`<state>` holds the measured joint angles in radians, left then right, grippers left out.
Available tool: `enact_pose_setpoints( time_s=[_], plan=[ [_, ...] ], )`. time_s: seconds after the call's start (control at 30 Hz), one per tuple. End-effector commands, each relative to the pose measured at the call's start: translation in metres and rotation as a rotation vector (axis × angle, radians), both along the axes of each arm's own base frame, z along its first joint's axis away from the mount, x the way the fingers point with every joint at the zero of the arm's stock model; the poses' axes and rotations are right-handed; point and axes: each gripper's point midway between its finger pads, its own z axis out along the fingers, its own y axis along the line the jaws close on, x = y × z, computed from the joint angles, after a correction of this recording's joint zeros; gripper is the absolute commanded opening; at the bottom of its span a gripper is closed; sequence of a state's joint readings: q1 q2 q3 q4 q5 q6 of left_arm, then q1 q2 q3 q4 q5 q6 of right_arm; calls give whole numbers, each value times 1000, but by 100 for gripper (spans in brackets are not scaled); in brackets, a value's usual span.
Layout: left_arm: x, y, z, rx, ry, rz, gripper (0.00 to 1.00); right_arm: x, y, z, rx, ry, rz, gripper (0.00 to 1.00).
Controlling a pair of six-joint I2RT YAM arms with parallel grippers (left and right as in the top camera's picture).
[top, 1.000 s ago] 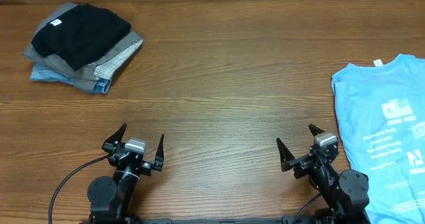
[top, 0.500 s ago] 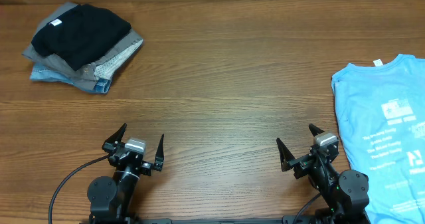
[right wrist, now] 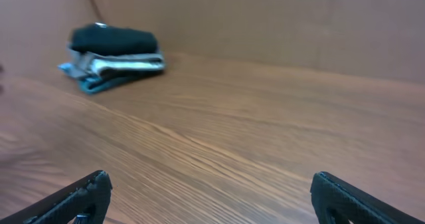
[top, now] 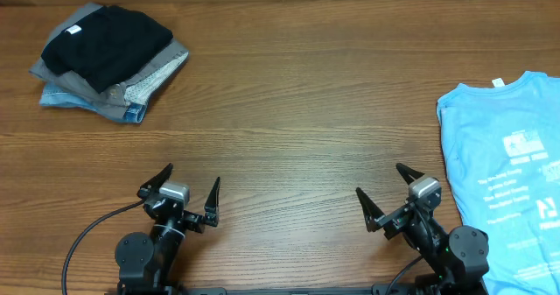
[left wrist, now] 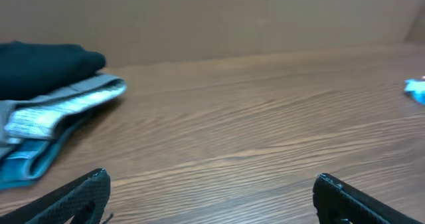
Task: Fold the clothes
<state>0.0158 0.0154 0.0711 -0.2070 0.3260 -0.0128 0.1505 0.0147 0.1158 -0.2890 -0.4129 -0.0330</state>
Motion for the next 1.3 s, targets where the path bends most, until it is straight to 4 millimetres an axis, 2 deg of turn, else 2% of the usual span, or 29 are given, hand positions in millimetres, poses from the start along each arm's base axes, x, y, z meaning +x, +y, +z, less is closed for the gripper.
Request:
enact_pose_setpoints(
  time_s=[0.0, 0.17, 0.27, 0.43, 0.57, 0.6, 0.73, 0.87, 1.0, 1.1, 1.17, 1.27],
  plan=[
    [-7, -12, 22, -81, -31, -69, 100, -7, 8, 18, 89, -5, 49, 100],
    [-15, -10, 67, -71, -120, -58, 100, -13, 6, 51, 125, -57, 46, 100],
    [-21, -2, 96, -69, -116, -9, 100, -12, -2, 76, 212, -19, -14, 100],
    [-16, 5, 109, -66, 55, 43, 100, -5, -6, 95, 209, 92, -55, 100],
    [-1, 7, 123, -54, 192, 53, 100, 15, -4, 107, 120, 183, -64, 100],
    [9, 7, 129, -55, 258, 54, 100, 29, -6, 109, 91, 250, -91, 100],
    [26, 7, 141, -56, 408, 50, 100, 59, -12, 108, 35, 432, -169, 100],
    [38, 7, 150, -40, 535, 46, 100, 76, -2, 108, -7, 598, -128, 100],
    [45, 5, 148, -39, 630, 36, 100, 79, 5, 89, -26, 808, -98, 100],
    [46, -13, 147, -94, 663, -66, 100, 89, 4, 73, -37, 895, -114, 100],
    [46, -18, 147, -111, 671, -96, 100, 102, -13, 63, 6, 949, -240, 100],
    [50, -20, 150, -113, 651, -107, 100, 126, -53, 49, 96, 1008, -427, 100]
  ],
)
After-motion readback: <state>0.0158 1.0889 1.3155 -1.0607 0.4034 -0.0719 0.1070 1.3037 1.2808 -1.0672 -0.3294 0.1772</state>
